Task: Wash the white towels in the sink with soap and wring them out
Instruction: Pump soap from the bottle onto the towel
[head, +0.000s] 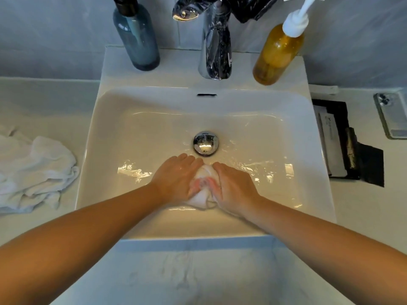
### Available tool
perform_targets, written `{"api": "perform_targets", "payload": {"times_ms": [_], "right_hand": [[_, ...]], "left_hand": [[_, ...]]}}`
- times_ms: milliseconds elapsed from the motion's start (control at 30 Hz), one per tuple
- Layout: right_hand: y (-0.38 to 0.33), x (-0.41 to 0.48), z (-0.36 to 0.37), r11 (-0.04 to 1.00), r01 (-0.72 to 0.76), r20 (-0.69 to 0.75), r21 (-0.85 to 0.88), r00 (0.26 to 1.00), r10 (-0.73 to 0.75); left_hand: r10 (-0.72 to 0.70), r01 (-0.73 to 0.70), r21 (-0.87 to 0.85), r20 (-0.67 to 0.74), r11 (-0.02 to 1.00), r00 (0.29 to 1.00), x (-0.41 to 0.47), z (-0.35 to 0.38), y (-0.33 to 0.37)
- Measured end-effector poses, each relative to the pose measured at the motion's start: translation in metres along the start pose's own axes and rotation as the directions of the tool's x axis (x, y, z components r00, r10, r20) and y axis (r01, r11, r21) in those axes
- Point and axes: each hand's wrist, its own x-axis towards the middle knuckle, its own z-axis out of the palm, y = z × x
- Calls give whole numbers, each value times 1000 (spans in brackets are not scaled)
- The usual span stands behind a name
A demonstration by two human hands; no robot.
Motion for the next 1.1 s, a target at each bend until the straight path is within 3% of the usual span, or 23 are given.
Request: {"api": "perform_targets", "payload": {"times_ms": [167,233,333,467,567,667,733,800,867,967,1033,1100], "right_hand": [[-2,-1,-16,999,-47,78,20,996,45],[-2,-2,-26,997,-40,119,-64,992,47],[-3,-14,-37,980,9,66,-197,998,4],[-18,-20,-38,975,5,-17,-221,1000,-10],[-27,-27,-39,997,-35,-65,-65,997,31],[-30,-40,-49,971,-76,-106,225,989,102],[-30,-48,-58,918,-101,-138,384,976,166],[-20,-54,-69,849,-115,-206,516,945,254],[-2,-62,-82,715,-123,-254,689,882,396],[22,-76,-96,565,-173,-209,807,811,547],[36,-77,-97,588,-279,-178,760,780,600],[46,-75,-95,707,-431,-189,561,765,616]], "left_hand": [[-150,150,14,170,989,974,10,-15,6],[-200,222,-57,264,973,943,9,-26,8],[-219,244,-82,233,966,947,-8,-37,2],[-386,533,-255,456,807,802,-20,-52,1],[-364,585,-289,556,758,747,-21,-67,8],[-322,639,-534,571,553,755,-27,-80,10],[-359,633,-636,522,440,774,-29,-85,15],[-503,621,-674,405,400,764,-33,-86,16],[-640,638,-643,286,424,714,-45,-88,6],[-694,751,-449,326,483,642,-64,-94,-14],[-721,787,-167,325,594,612,-69,-96,-18],[-702,671,208,199,712,684,-67,-99,-8]]}}
